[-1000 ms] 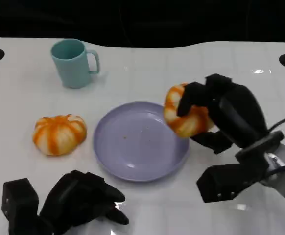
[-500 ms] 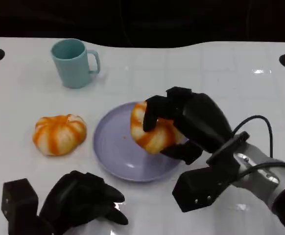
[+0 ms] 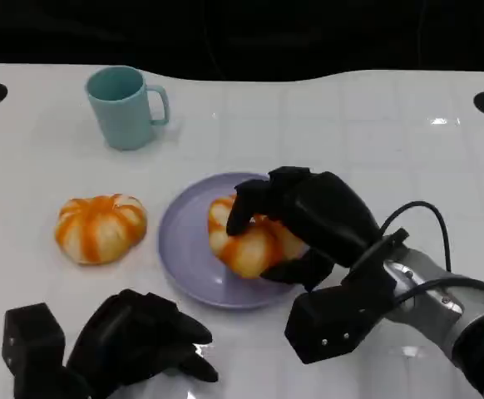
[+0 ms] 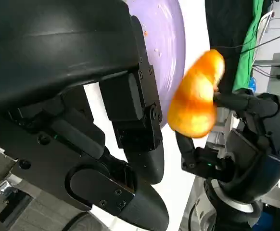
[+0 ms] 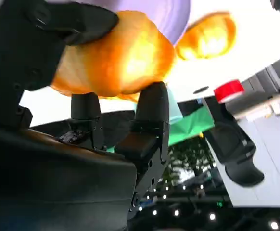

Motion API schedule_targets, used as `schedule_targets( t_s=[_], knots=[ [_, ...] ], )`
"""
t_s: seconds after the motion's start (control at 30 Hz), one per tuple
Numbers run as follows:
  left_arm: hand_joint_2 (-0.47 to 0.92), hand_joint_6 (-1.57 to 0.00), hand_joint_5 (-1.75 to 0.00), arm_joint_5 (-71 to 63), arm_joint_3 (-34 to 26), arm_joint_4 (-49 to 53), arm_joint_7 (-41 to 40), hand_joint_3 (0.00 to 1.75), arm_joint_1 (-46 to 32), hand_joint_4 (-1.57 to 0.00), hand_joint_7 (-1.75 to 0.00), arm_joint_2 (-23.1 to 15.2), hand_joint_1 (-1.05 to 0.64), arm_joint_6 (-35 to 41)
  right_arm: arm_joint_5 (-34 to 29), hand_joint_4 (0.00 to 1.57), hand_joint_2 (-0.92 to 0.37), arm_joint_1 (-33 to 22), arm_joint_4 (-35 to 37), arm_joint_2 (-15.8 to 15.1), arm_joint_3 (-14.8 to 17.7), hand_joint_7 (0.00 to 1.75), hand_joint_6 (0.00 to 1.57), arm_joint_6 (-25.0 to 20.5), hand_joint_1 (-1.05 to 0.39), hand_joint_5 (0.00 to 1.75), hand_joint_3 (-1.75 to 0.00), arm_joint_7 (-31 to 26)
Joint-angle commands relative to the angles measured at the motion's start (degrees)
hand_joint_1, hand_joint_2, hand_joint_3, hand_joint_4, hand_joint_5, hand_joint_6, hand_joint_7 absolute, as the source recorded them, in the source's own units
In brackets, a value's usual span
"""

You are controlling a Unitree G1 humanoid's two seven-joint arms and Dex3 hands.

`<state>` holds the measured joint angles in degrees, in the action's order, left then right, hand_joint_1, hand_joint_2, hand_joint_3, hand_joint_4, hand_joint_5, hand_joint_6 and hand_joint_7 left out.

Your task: Grasp the bread from the table and place it into the plate.

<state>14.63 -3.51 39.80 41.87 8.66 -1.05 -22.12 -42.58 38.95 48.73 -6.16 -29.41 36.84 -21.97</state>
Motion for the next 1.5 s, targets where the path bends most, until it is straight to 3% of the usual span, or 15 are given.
schedule_targets(
  t_s=[0.03,0.1,0.2,0.4,0.63,0.87,1.2,1.33,1.37,1.4,1.47,1.5],
  knots=[
    [0.77,-1.57,-0.24,-0.57,0.10,-0.20,-0.33,0.00,-0.56,-1.57,-0.02,-0.98,-1.05,-0.61,1.27,0.48,-0.86,0.30,-2.64,-1.52,0.38,0.45,0.54,-3.03,-0.36,1.03,-0.29,5.58],
    [0.77,-1.57,-0.25,-0.59,0.12,-0.20,-0.38,0.00,-0.54,-1.57,-0.02,-0.91,-1.05,-0.68,0.62,0.33,-0.91,0.03,-4.55,-2.19,0.06,0.28,0.47,-5.53,-0.50,0.82,-0.25,8.50],
    [0.77,-1.57,-0.25,-0.40,0.10,-0.17,-0.26,0.00,-0.43,-1.57,-0.02,-0.81,-1.05,-0.30,-0.56,0.18,-0.92,-0.91,-8.22,-3.17,-0.42,0.15,0.35,-9.23,-0.66,0.67,-0.30,11.68],
    [0.77,-1.57,-0.24,-0.19,0.05,0.06,0.11,0.00,-0.40,-1.57,-0.01,-0.74,-1.05,-0.42,-1.19,0.12,-0.92,-3.01,-13.88,-4.63,-0.80,0.07,0.27,-13.41,-0.74,0.61,-0.37,14.85],
    [0.77,-1.57,-0.25,-0.46,0.21,-0.43,-0.43,0.00,-0.62,-1.57,-0.01,-0.71,-1.05,0.07,1.27,0.06,-0.92,-6.36,-20.55,-6.75,0.78,0.03,0.21,-15.02,-0.82,0.58,-0.42,19.63],
    [0.76,-1.57,-0.25,-0.23,0.21,-0.71,-0.61,0.00,-0.56,-1.57,-0.02,-0.61,-1.05,1.04,5.52,0.08,-0.92,-10.43,-26.16,-8.43,3.12,0.03,0.23,-14.86,-0.83,0.60,-0.43,23.60],
    [0.76,-1.57,-0.25,0.01,0.15,-0.72,-0.18,0.00,-0.32,-1.57,-0.02,-0.53,-1.05,1.20,12.01,0.37,-0.92,-18.61,-29.55,-8.40,8.02,0.17,0.53,-7.81,-0.64,0.77,-0.32,18.73],
    [0.76,-1.57,-0.24,-0.25,0.22,-0.56,-0.41,0.00,-0.24,-1.57,-0.02,-0.44,-1.05,0.55,16.62,0.50,-0.92,-21.83,-29.72,-7.66,10.43,0.26,0.68,-4.39,-0.56,1.04,-0.21,18.49],
    [0.76,-1.57,-0.24,-0.20,0.18,-0.39,-0.32,0.00,-0.19,-1.57,-0.02,-0.37,-1.05,0.28,18.16,0.53,-0.92,-22.76,-29.74,-7.47,11.06,0.38,0.73,-3.62,-0.54,1.33,-0.21,18.76],
    [0.76,-1.57,-0.24,-0.25,0.19,-0.41,-0.40,0.00,-0.19,-1.57,-0.02,-0.36,-1.05,0.22,20.08,0.54,-0.92,-23.88,-29.99,-7.25,11.75,0.58,0.69,-3.26,-0.53,1.48,-0.21,19.41],
    [0.76,-1.57,-0.24,-0.37,0.24,-0.33,-0.44,0.00,-0.16,-1.57,-0.02,-0.39,-1.05,0.04,22.68,0.61,-0.92,-25.54,-30.57,-7.21,12.62,1.13,0.56,-2.90,-0.52,1.69,-0.22,20.54],
    [0.76,-1.57,-0.25,-0.40,0.25,-0.35,-0.50,0.00,-0.16,-1.57,-0.02,-0.39,-1.05,0.10,24.08,0.62,-0.92,-26.39,-30.77,-7.29,13.05,1.24,0.54,-2.35,-0.52,1.72,-0.22,21.20]
  ],
)
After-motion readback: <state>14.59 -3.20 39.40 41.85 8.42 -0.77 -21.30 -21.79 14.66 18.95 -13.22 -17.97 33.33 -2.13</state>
